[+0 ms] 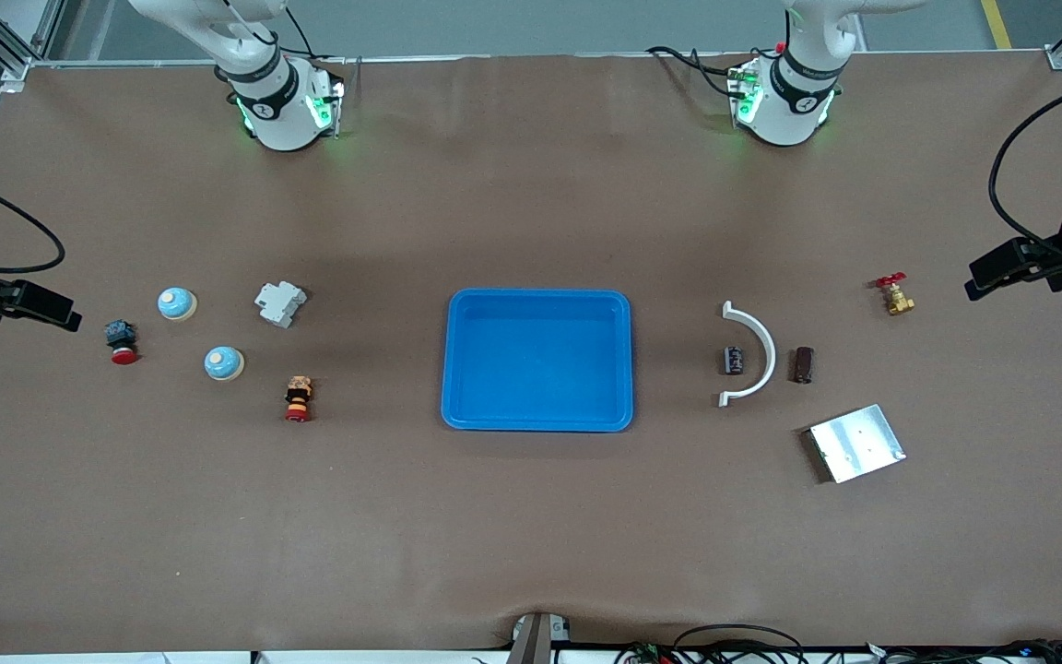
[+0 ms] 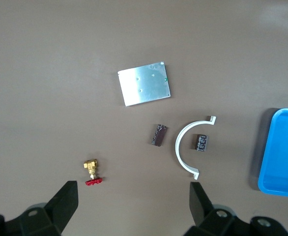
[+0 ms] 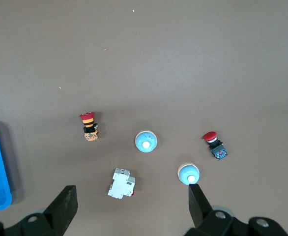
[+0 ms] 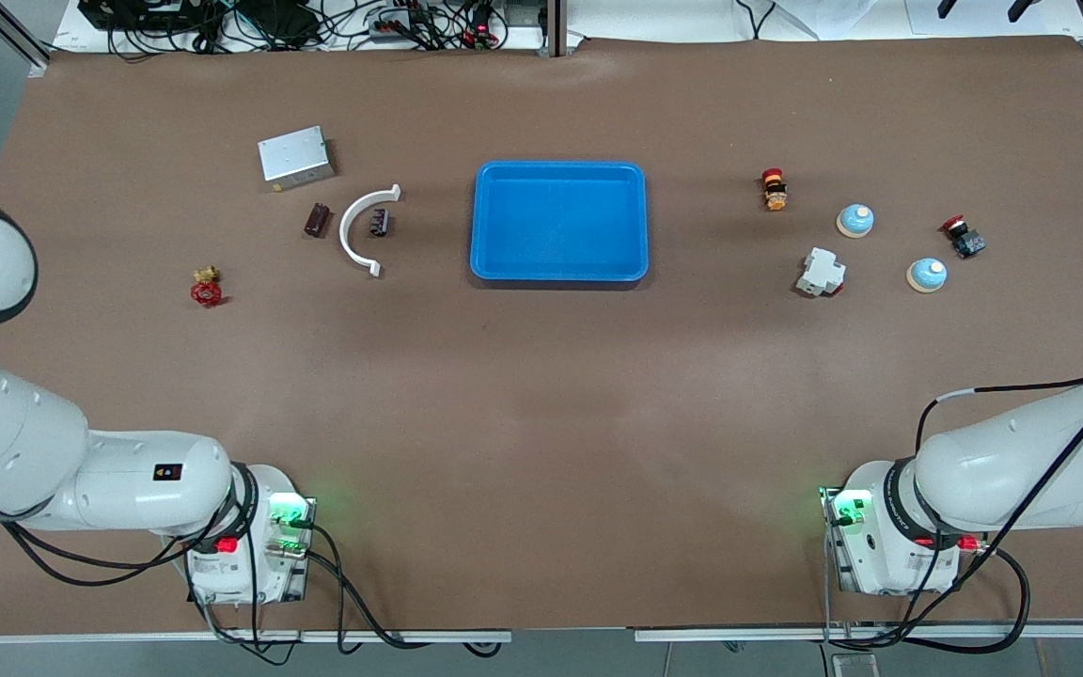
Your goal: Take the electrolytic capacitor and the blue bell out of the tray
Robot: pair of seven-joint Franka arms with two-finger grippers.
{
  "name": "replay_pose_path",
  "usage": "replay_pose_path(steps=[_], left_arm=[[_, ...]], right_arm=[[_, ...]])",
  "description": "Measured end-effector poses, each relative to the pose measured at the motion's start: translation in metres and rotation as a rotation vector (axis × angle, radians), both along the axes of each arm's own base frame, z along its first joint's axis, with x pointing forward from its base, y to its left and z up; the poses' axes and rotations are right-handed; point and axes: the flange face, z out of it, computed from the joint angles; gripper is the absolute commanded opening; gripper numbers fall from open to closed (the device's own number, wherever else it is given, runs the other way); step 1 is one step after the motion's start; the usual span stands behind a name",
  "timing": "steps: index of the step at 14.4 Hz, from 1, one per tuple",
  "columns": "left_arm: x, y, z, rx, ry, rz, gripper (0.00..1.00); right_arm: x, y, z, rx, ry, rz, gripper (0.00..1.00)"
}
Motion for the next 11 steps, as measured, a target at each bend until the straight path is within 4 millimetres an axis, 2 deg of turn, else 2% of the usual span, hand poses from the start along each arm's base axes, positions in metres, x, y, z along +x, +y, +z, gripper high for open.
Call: replay_pose_path(steps=[3, 11], left_arm=[[-0.01, 0.0, 0.0, 0.0, -0.003, 0.0, 1.0], [-0.01, -0.001, 0.007, 0.0, -0.026, -0.001, 1.0]], right_arm=[[-0.001, -0.003, 0.001, 0.0, -0.002, -0.002, 1.0], [-0.006, -0.004, 0.015, 0.018, -0.022, -0.009, 1.0]])
